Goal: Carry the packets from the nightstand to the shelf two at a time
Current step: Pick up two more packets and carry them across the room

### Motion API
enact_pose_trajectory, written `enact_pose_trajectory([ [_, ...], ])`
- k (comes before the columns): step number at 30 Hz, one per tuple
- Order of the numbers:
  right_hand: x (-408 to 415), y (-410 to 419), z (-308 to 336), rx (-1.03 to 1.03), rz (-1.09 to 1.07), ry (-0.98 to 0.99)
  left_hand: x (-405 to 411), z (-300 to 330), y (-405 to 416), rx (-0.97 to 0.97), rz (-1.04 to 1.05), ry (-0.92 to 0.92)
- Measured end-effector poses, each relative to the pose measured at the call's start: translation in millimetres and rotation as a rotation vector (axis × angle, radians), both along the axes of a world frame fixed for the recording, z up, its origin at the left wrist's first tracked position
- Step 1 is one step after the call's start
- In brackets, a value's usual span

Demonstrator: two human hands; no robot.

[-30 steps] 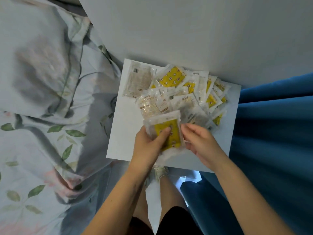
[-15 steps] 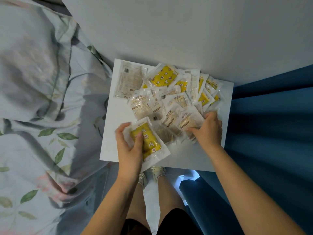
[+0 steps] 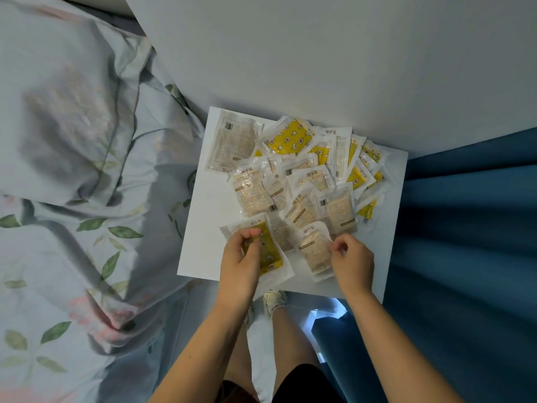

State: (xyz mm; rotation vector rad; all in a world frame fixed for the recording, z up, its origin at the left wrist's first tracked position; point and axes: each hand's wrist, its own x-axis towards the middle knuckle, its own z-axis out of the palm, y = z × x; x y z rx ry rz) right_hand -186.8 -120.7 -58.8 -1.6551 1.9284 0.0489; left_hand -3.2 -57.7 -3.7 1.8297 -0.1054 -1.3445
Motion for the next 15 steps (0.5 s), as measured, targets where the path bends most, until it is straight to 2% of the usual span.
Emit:
enact_pose_trajectory([
  [3,6,-3,13,-0.031,-0.043,-0.152,-1,3,2,-0.009,-0.021,0.001],
  [5,11,-7,23,0.028,-0.09,-0.309,-2,3,3,-0.018,-0.042,-0.019],
  [7,17,-13,36,0.153,-0.149,-0.482,-2,6,3,-0.06,-0.057,-0.017],
  [10,31,-18,58,0.333,-0.175,-0.729,-2,13,0,-0.154,-0.08,0.125],
  [13,49,-16,68,0.487,-0.112,-0.817,-5,16,-1,-0.128,-0.065,0.207],
  [15,56,-17,68,0.614,-0.15,-0.889,-7,14,0,-0.108,-0.017,0.172],
])
